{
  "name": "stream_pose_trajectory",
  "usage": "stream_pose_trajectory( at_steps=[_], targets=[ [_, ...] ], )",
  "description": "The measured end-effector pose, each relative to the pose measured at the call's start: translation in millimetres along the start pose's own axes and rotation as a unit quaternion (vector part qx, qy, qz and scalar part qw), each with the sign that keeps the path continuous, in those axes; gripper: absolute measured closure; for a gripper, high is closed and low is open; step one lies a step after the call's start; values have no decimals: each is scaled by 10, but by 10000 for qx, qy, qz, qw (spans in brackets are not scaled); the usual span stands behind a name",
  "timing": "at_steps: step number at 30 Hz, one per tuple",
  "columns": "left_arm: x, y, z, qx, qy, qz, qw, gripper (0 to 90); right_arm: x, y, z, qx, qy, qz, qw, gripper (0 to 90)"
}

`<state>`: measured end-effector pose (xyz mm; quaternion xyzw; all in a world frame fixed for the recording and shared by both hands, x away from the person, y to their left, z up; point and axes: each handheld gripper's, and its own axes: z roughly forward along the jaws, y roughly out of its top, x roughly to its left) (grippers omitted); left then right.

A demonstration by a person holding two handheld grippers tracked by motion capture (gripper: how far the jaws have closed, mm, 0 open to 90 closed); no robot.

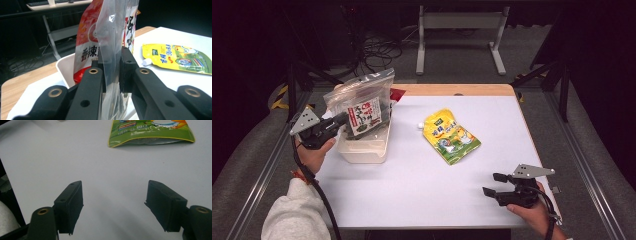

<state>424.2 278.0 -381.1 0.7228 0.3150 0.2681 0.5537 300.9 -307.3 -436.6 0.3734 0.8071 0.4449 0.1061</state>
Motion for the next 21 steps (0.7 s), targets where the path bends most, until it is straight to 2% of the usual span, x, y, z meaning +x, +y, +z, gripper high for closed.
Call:
stream_pose_trajectory(
  at_steps=[2, 5, 7, 8, 9, 11, 13, 14, 21],
  targets=[
    [7, -16, 0, -29, -72, -55, 10000, 823, -1, 11, 10, 12, 5, 7, 10000, 295],
    [-8, -30, -11, -11, -31, -48, 10000, 821, -3, 29, 23, 1, -1, -27, 10000, 293],
    [-21, -31, -16, 41, 116, -34, 9999, 813, -8, 44, 33, 12, -14, -54, 10000, 290],
    [-43, -29, 8, 288, 311, 81, 9991, 796, -12, 53, 40, 14, -24, -66, 10000, 290],
    [-64, -38, 21, 348, 387, 147, 9985, 778, -12, 60, 44, 14, -16, -62, 10000, 290],
    [-85, -28, 11, 319, 375, 155, 9987, 772, -12, 66, 45, 19, -29, -73, 10000, 291],
    [-119, 13, -5, 312, 461, 240, 9982, 769, -22, 74, 55, 22, -39, -77, 10000, 295],
    [-129, 26, -7, 323, 440, 278, 9981, 766, -28, 76, 64, 37, -50, -83, 9999, 297],
    [-171, 37, -93, 429, 580, 222, 9971, 692, -38, 81, 64, 20, -116, -60, 9999, 306]
  ],
)
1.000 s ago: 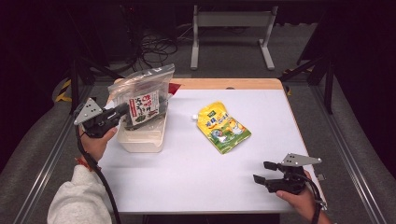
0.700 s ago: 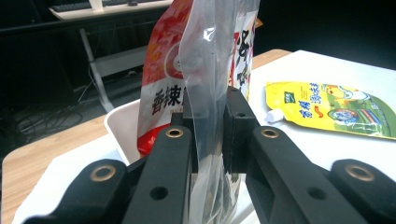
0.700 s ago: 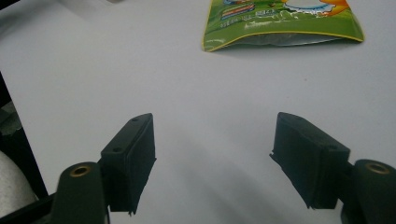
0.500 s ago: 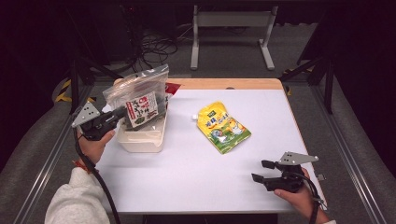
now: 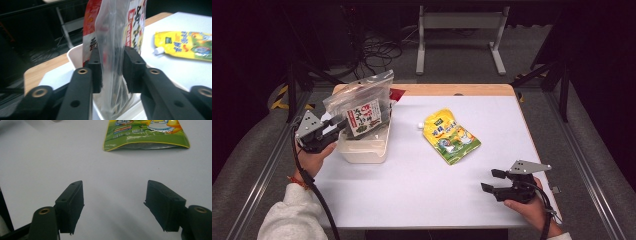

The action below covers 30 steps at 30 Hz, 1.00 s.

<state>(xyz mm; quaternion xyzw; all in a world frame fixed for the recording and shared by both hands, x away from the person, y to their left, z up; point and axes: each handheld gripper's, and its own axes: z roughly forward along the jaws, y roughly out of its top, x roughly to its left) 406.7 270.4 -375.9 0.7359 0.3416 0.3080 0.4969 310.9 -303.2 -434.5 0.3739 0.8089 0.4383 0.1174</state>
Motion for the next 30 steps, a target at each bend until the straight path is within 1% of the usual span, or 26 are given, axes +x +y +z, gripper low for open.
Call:
stream_pose_trajectory(
  at_steps=[1, 3, 7, 9, 10, 11, 13, 14, 15, 16, 17, 18, 21, 24, 26, 27, 28, 30],
  targets=[
    [-5, -6, -8, 29, -7, 15, 10000, 678, -6, -1, 0, 25, -45, 12, 10000, 306],
    [-17, -19, -15, 41, 5, 22, 10000, 671, -11, 0, -3, 25, -43, 6, 10000, 306],
    [-52, -49, -53, 122, 37, 81, 9999, 622, -35, 27, -21, -49, -109, -10, 9999, 310],
    [-73, -59, -79, 223, 121, 201, 9995, 606, -45, 37, -19, -60, -140, 9, 9999, 320],
    [-92, -80, -114, 205, 59, 214, 9995, 579, -55, 43, -9, -46, -171, -22, 9998, 329],
    [-96, -89, -127, 198, 12, 215, 9996, 571, -60, 45, -5, -43, -152, -24, 9999, 329],
    [-110, -94, -139, 225, 48, 226, 9995, 563, -64, 50, 0, -43, -160, -30, 9999, 331],
    [-116, -96, -152, 237, 69, 240, 9994, 543, -66, 56, 5, -27, -173, -19, 9998, 336],
    [-119, -102, -163, 224, 45, 211, 9995, 531, -76, 65, 10, -36, -186, -38, 9998, 342],
    [-121, -117, -177, 213, 91, 177, 9996, 518, -84, 78, 13, -56, -190, -29, 9998, 346],
    [-121, -117, -177, 213, 91, 177, 9996, 517, -84, 78, 13, -56, -190, -29, 9998, 346],
    [-119, -134, -193, 222, 66, 143, 9996, 505, -97, 90, 19, -61, -192, -20, 9998, 370],
    [-128, -147, -214, 237, 96, 145, 9996, 473, -114, 103, 29, -67, -182, -45, 9998, 380],
    [-131, -158, -246, 192, 17, 133, 9997, 469, -146, 129, 46, -69, -172, -45, 9998, 394],
    [-134, -163, -257, 170, -39, 78, 9998, 466, -169, 155, 58, -74, -173, -18, 9998, 394],
    [-143, -165, -262, 179, -42, 80, 9998, 464, -182, 169, 62, -92, -192, -22, 9998, 399],
    [-153, -164, -267, 216, 2, 125, 9997, 460, -198, 185, 65, -119, -201, -30, 9997, 407],
    [-176, -170, -275, 239, -26, 158, 9996, 455, -229, 219, 70, -145, -220, -8, 9997, 420]
  ],
)
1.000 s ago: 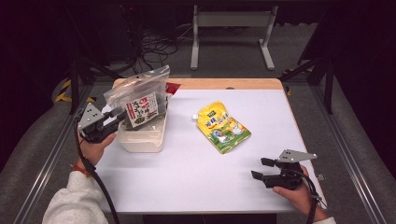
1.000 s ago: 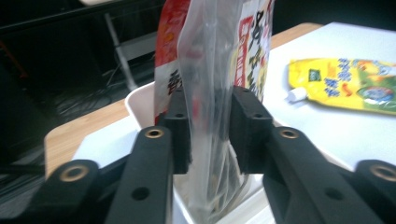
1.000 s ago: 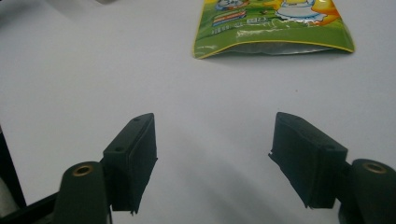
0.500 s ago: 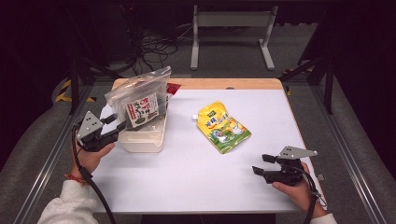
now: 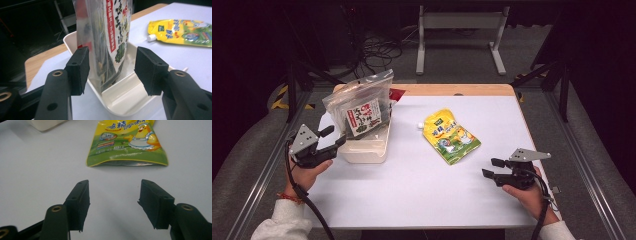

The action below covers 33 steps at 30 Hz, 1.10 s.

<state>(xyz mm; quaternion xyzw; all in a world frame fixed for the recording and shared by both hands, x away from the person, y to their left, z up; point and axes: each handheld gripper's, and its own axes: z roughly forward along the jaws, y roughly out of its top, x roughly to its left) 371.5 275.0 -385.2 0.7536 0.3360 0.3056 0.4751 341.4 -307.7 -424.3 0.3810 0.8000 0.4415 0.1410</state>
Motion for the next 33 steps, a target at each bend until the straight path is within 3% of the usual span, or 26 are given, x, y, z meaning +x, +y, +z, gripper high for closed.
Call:
stream_pose_trajectory(
  at_steps=[3, 4, 12, 16, 18, 21, 24, 27, 30, 33],
  targets=[
    [-35, -17, -17, 47, -16, 10, 10000, 443, -76, 83, 39, -69, -72, 24, 9999, 449],
    [-81, -24, -40, 129, 17, 98, 9999, 438, -91, 102, 53, -74, -92, -7, 9999, 458],
    [-247, -45, -197, 76, -151, 146, 9997, 344, -254, 258, 234, -35, -238, 70, 9997, 503],
    [-406, -70, -295, 5, -458, 273, 9986, 319, -316, 319, 352, 70, -225, 29, 9997, 582],
    [-547, -88, -333, 20, -652, 395, 9971, 310, -336, 348, 409, 113, -265, 0, 9996, 617],
    [-688, -124, -349, 52, -828, 472, 9954, 290, -363, 390, 514, 174, -305, -30, 9994, 624],
    [-851, -199, -335, 100, -1147, 428, 9924, 261, -376, 409, 618, 224, -284, -23, 9993, 528],
    [-980, -263, -282, 310, -1277, 517, 9900, 211, -364, 430, 734, 358, -399, -77, 9985, 435],
    [-1031, -331, -212, 462, -1482, 359, 9872, 174, -390, 461, 806, 331, -412, 32, 9986, 346],
    [-1083, -389, -126, 671, -1568, 393, 9846, 139, -434, 482, 881, 286, -404, 161, 9986, 311]
  ],
)
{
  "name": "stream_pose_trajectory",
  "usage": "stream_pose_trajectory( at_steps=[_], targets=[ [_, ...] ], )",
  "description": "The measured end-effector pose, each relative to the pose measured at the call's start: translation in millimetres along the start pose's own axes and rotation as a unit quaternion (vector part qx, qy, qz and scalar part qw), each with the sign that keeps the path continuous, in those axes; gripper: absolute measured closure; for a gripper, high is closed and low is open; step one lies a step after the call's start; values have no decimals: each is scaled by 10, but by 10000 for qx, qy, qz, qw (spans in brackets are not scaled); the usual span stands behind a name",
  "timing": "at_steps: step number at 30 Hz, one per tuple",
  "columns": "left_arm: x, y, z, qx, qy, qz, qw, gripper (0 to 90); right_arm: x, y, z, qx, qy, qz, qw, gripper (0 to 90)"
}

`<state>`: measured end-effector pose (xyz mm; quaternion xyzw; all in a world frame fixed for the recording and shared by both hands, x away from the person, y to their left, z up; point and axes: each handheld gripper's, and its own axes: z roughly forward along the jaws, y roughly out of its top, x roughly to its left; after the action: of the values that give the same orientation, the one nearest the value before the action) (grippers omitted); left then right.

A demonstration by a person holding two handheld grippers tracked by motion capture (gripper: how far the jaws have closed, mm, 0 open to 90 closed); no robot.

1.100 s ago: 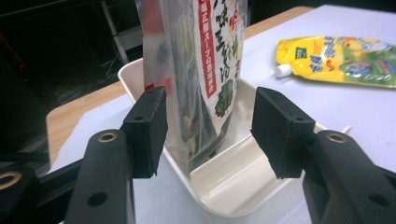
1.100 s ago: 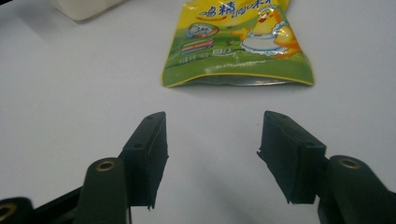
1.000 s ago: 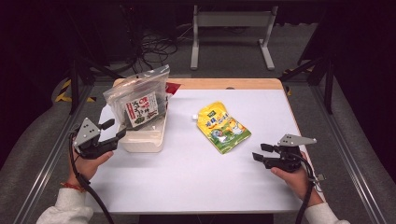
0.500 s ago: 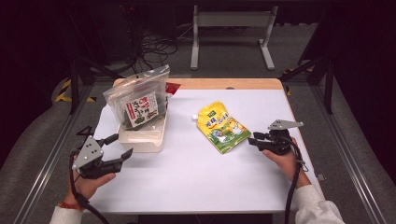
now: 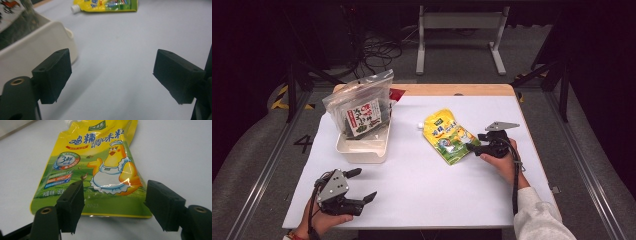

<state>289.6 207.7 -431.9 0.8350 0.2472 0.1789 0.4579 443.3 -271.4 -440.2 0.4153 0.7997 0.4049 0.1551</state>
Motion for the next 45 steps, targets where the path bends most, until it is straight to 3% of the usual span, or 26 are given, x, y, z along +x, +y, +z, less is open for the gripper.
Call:
stream_pose_trajectory(
  at_steps=[2, 7, 13, 14, 17, 19, 20, 21, 24, 30, 33, 36, 40, 42, 44, 45],
  targets=[
    [-4, -17, 55, 68, -100, -36, 9999, 139, -15, 15, 50, 84, -64, -4, 9999, 309],
    [-32, -27, 125, 199, -214, 14, 9996, 137, -79, 34, 105, 65, 120, 193, 9997, 335],
    [-45, -21, 177, 296, -320, 11, 9990, 136, -153, 19, 194, 137, 220, 406, 9988, 229],
    [-57, -13, 193, 344, -463, 58, 9983, 134, -196, 34, 222, 184, 277, 494, 9982, 182],
    [-81, -5, 213, 422, -521, 138, 9977, 131, -222, 59, 254, 200, 323, 541, 9978, 178],
    [-89, -6, 239, 482, -567, 157, 9971, 122, -214, 89, 302, 194, 472, 487, 9975, 193],
    [-95, -9, 254, 531, -564, 184, 9968, 122, -208, 101, 322, 206, 530, 488, 9972, 207],
    [-98, -10, 264, 572, -585, 201, 9964, 122, -171, 146, 346, 308, 644, 424, 9965, 292],
    [-115, -14, 277, 651, -643, 236, 9955, 122, -153, 162, 354, 383, 687, 378, 9962, 320],
    [-125, -14, 347, 753, -838, 139, 9935, 123, -119, 130, 280, 498, 945, 121, 9942, 509],
    [-133, -1, 356, 737, -1010, 88, 9921, 124, -103, 108, 250, 487, 1005, 30, 9937, 546],
    [-147, 17, 397, 783, -1121, 73, 9906, 124, -98, 70, 189, 346, 1148, 28, 9928, 660],
    [-185, 28, 448, 832, -1213, 147, 9890, 123, -68, 53, 169, 336, 1135, 9, 9930, 660],
    [-187, 35, 460, 820, -1194, 142, 9894, 123, -67, 52, 174, 373, 1062, 124, 9936, 597],
    [-179, 43, 452, 782, -1073, 158, 9910, 124, -61, 66, 190, 316, 877, 191, 9955, 481],
    [-179, 43, 452, 782, -1073, 158, 9910, 125, -61, 66, 190, 316, 877, 191, 9955, 481]
  ],
)
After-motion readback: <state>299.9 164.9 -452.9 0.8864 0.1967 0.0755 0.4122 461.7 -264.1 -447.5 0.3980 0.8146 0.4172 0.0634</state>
